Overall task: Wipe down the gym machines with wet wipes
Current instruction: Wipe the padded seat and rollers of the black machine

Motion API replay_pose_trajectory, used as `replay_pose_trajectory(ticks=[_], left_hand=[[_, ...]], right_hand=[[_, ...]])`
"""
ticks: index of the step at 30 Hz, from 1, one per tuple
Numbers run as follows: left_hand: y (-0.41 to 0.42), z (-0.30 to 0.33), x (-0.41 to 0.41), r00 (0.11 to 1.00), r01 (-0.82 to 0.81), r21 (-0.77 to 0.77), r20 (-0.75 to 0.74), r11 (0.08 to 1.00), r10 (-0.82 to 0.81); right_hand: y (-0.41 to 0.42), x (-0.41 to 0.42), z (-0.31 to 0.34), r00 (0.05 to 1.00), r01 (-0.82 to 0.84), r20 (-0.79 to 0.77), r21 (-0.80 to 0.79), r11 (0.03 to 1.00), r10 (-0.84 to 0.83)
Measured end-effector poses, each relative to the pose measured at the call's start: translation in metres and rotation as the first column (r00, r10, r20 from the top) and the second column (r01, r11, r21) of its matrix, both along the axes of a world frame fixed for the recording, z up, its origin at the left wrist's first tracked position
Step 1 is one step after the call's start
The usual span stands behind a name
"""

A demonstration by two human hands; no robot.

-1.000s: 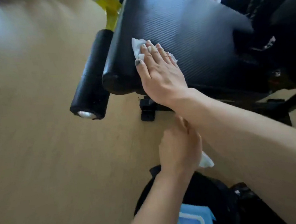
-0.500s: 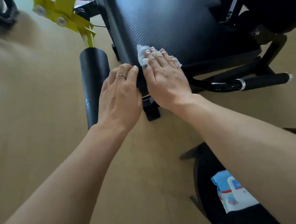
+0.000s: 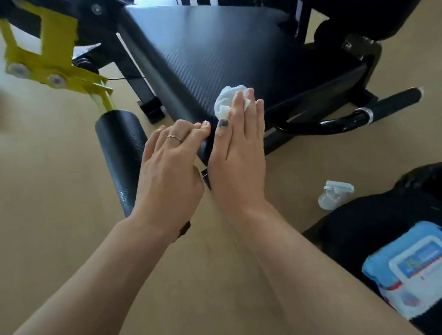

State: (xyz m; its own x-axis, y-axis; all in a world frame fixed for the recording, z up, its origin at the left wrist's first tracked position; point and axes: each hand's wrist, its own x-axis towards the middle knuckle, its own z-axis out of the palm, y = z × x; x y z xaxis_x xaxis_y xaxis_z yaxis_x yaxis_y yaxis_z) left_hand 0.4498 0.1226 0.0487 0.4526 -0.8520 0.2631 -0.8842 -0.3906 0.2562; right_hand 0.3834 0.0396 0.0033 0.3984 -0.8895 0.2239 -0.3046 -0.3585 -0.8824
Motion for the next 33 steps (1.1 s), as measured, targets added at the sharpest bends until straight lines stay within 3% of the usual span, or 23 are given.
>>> replay_pose_trajectory(ticks=[5,9,16,19,22,27,33], left_hand=[[0.002,0.0,0.044,0.948,0.304,0.032,0.085,0.952,-0.306],[0.001,-0.006,0.07,0.894,0.44,0.027,0.081,0.898,-0.44],[-0.008,-0.009,0.107,0.822,0.567,-0.136,0.027,0.813,-0.569],[-0.006,-0.014,0.12,0.854,0.438,-0.39,-0.101,0.81,-0.511],[-0.009,-0.026,0.128,0.835,0.245,-0.583,-0.28,0.775,-0.474],[-0.011,-0.07,0.112,0.805,0.145,-0.592,-0.395,0.793,-0.442],[-0.014,-0.064,0.094,0.817,0.138,-0.542,-0.411,0.829,-0.405]], right_hand=[[0.052,0.04,0.011,0.911,0.144,0.326,0.32,0.936,-0.252],[0.084,0.061,0.005,0.881,0.191,0.356,0.332,0.924,-0.311],[0.048,0.056,-0.029,0.937,0.304,0.216,-0.116,0.946,-0.275],[0.023,0.047,-0.041,0.966,0.244,0.06,-0.524,0.816,-0.25],[0.003,0.036,-0.051,0.973,0.115,-0.044,-0.757,0.643,-0.225],[0.002,0.036,-0.055,0.96,0.059,-0.079,-0.883,0.467,-0.27],[-0.002,0.033,-0.054,0.974,0.033,-0.078,-0.881,0.473,-0.213]])
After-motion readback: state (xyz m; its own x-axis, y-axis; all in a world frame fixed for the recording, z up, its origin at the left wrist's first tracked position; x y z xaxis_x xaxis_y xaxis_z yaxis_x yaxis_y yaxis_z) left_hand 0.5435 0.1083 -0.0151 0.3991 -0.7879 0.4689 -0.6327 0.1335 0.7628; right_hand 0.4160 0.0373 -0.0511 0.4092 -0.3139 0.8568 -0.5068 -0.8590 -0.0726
